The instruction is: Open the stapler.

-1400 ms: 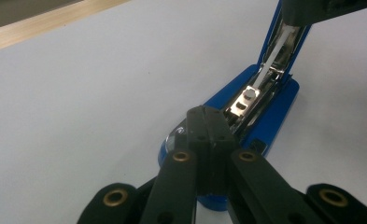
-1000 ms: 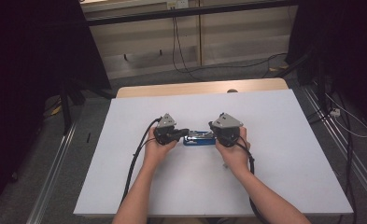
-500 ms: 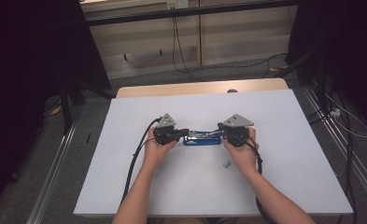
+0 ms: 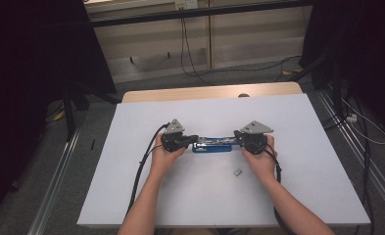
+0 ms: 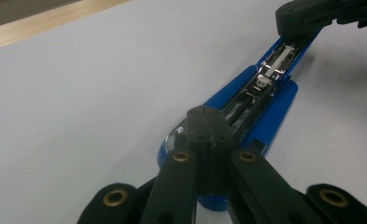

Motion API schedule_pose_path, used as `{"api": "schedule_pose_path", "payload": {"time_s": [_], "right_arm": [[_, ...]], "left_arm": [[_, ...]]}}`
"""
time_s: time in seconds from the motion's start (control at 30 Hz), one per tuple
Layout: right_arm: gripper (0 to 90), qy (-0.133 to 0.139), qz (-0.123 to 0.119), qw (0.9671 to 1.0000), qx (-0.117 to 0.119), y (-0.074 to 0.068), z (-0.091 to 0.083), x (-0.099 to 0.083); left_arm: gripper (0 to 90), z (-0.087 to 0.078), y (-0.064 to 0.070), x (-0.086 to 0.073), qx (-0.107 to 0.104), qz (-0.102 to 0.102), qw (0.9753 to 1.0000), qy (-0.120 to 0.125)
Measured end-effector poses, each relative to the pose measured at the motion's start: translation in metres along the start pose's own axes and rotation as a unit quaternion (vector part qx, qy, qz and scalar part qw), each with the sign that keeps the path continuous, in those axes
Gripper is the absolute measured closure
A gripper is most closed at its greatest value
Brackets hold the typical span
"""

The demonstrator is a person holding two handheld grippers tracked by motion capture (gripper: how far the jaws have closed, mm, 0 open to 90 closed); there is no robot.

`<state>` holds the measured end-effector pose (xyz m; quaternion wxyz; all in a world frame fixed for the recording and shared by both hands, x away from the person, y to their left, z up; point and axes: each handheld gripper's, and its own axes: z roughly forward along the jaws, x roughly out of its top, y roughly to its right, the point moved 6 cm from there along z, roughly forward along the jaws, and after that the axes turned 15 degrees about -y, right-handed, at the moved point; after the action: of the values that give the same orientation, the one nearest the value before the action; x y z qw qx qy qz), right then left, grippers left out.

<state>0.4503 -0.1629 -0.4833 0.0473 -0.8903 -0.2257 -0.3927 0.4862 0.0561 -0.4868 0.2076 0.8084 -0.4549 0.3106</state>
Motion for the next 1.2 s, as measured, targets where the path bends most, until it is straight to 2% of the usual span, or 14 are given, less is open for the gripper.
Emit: {"api": "schedule_pose_path", "payload": {"time_s": [0.23,0.4,0.47,0.63,0.77,0.83,0.9,1.0,1.07,1.2], "right_arm": [[90.0,0.0,-0.002,0.9999,0.016,0.002,-0.001,0.0],[90.0,0.001,-0.019,0.9994,0.028,0.002,-0.005,-0.001],[90.0,0.005,-0.024,0.999,0.036,0.002,-0.009,0.0],[89.6,0.012,-0.029,0.9977,0.06,0.003,-0.019,-0.002],[82.5,0.013,-0.044,0.9961,0.075,0.004,-0.027,-0.008],[79.2,0.014,-0.053,0.9951,0.082,0.004,-0.031,-0.011],[73.0,0.012,-0.057,0.9942,0.09,0.005,-0.034,-0.014],[65.8,0.008,-0.065,0.9926,0.102,0.004,-0.041,-0.018],[58.0,0.007,-0.066,0.9917,0.11,0.003,-0.044,-0.021],[48.6,0.008,-0.077,0.989,0.126,0.002,-0.049,-0.027]], "left_arm": [[90.0,0.0,0.0,0.0,0.002,0.0,1.0,0.0],[90.0,-0.001,0.001,0.001,0.007,0.005,1.0,0.001],[90.0,-0.004,0.002,0.004,-0.004,-0.003,0.9998,0.019],[85.2,-0.006,0.002,0.005,-0.02,-0.022,0.9993,0.023],[76.6,-0.008,0.003,0.006,-0.029,-0.028,0.999,0.021],[71.9,-0.01,0.003,0.007,-0.025,-0.034,0.9989,0.022],[66.1,-0.014,0.003,0.007,-0.032,-0.046,0.9981,0.027],[57.8,-0.02,0.003,0.008,-0.03,-0.054,0.9978,0.025],[53.6,-0.023,0.004,0.008,-0.032,-0.058,0.9974,0.026],[40.7,-0.03,0.006,0.005,-0.024,-0.071,0.997,0.02]]}}
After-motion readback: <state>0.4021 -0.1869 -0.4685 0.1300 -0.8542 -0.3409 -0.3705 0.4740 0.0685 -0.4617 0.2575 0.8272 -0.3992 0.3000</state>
